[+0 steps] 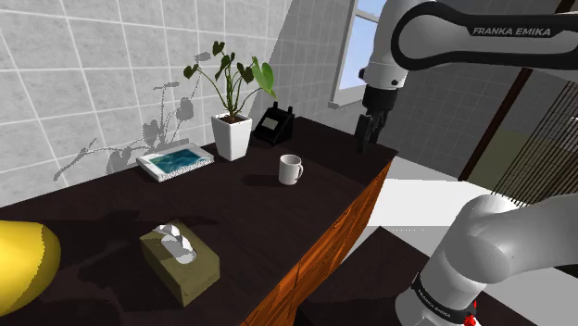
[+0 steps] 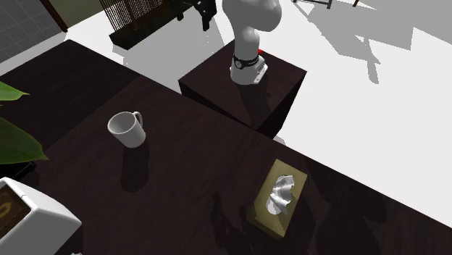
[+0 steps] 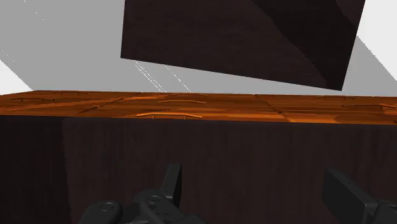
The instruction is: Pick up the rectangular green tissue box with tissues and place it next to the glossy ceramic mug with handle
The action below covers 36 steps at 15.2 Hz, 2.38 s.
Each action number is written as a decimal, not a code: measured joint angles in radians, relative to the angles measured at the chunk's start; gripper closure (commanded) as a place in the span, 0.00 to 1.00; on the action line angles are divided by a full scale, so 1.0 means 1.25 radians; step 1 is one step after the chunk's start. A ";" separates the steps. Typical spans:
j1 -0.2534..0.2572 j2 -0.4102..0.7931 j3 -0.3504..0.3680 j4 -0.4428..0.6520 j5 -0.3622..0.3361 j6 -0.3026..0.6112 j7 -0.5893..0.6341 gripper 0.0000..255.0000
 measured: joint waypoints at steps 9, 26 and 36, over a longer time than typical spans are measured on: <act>0.052 0.167 0.089 0.089 -0.006 0.090 0.003 0.00; 0.152 0.588 0.310 0.373 -0.180 0.203 0.076 0.00; 0.275 0.866 0.378 0.612 -0.378 0.161 0.121 0.00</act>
